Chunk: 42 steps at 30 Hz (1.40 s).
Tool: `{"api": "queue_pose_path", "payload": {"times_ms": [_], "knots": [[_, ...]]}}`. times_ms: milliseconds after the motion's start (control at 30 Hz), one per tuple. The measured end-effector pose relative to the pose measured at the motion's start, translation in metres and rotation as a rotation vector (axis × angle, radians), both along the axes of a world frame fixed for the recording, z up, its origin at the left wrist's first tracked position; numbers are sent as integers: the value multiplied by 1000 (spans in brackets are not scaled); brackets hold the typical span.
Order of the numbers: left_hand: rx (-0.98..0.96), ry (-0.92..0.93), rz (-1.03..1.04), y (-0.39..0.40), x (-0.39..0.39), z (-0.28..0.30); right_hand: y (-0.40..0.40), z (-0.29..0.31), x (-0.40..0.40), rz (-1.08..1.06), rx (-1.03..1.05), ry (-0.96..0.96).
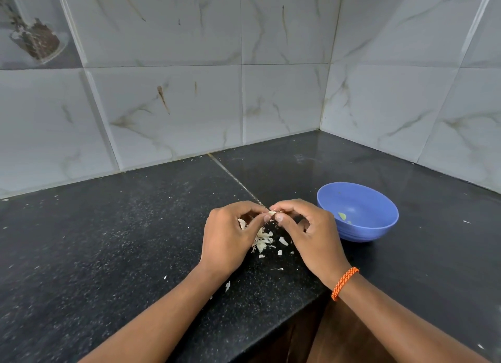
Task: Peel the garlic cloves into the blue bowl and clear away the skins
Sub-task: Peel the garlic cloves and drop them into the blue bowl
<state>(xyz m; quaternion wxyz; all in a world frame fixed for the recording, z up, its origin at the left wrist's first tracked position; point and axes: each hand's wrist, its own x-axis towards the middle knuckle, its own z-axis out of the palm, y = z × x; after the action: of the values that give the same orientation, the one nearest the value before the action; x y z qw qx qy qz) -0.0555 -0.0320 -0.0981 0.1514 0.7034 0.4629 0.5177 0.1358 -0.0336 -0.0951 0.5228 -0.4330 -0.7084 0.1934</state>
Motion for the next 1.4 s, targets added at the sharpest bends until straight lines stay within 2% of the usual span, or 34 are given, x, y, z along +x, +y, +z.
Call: {"api": "queue_pose_path", "payload": {"times_ms": [400, 1000, 1400], "knots": [[-33, -22, -50, 0, 0, -2, 3, -2, -1, 57, -36, 23], [-24, 64, -51, 3, 4, -7, 7, -5, -4, 267, -253, 359], [-42, 117, -31, 2, 5, -7, 3, -1, -2, 297, -305, 420]]}}
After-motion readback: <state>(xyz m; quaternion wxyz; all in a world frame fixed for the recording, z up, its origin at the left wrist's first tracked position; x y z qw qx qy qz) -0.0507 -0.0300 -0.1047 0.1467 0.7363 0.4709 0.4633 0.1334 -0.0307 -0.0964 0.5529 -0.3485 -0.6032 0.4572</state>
